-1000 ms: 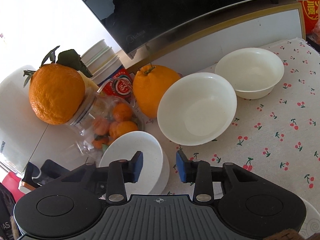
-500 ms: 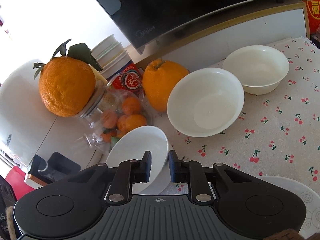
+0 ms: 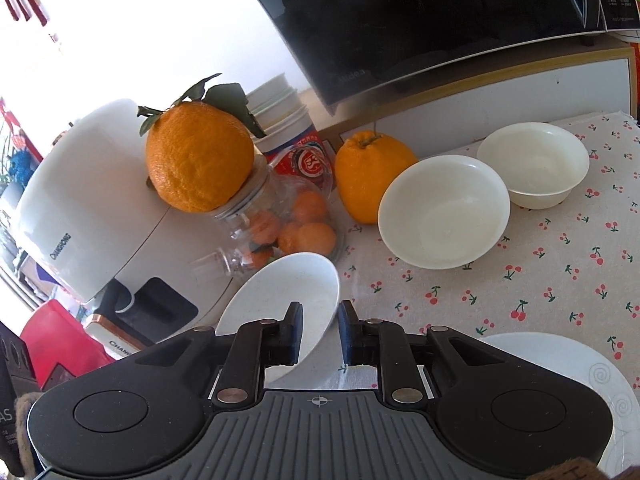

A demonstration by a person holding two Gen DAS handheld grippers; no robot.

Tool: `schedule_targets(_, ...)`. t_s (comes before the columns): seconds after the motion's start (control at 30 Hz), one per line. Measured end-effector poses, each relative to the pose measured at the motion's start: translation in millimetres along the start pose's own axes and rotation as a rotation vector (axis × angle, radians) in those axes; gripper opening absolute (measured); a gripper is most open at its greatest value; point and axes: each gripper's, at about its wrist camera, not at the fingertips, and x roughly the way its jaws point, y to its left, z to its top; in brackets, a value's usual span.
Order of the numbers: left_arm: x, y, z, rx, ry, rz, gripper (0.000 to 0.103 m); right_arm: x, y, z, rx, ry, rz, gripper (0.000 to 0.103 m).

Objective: Organize plates and bowls
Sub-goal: 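Lift the white bowl with both grippers and carry it beside the plate stack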

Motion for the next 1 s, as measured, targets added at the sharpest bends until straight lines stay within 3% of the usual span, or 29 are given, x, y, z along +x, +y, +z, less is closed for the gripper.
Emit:
schedule_targets(0.3,-30.0,14.3,-9.6,0.029,0.029,0.009,0.018,-11.4,19.6,-20.1,-0.034,0.049,0.033,0.019)
schedule_targets(1.0,-58.2,50.6,-44.2,0.096,0.194,0.084,0.018,-19.0,65.5,-88.7,-0.212,0.216,0.066,0.022)
